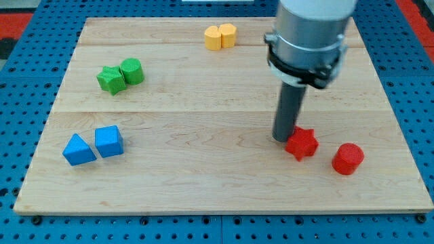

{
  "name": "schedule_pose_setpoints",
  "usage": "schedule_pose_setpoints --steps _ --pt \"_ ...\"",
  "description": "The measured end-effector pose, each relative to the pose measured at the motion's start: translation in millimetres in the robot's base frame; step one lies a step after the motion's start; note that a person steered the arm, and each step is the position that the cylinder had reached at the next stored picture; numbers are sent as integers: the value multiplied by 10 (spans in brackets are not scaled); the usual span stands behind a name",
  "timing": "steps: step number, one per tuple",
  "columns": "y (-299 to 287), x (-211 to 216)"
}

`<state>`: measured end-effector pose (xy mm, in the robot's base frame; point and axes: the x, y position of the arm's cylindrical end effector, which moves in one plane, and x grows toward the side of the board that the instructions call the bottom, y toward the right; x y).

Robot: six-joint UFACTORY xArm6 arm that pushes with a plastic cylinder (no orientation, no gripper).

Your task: Push the cube to the right side

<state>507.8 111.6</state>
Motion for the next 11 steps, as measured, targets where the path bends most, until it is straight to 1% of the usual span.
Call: schedule_pose_setpoints --steps 1,2,3,4,5,6,7,8,9,10,11 --pt "-38 -28" --pt "-990 -278" --pt "-2355 -737" --pt "-3608 -448" --pt "-4161 -140" --pt "-3798 273" --pt "-3447 320" --pt "-3435 54" --pt "-3112 -11" --pt "-2531 -14" --pt "-2243 -161"
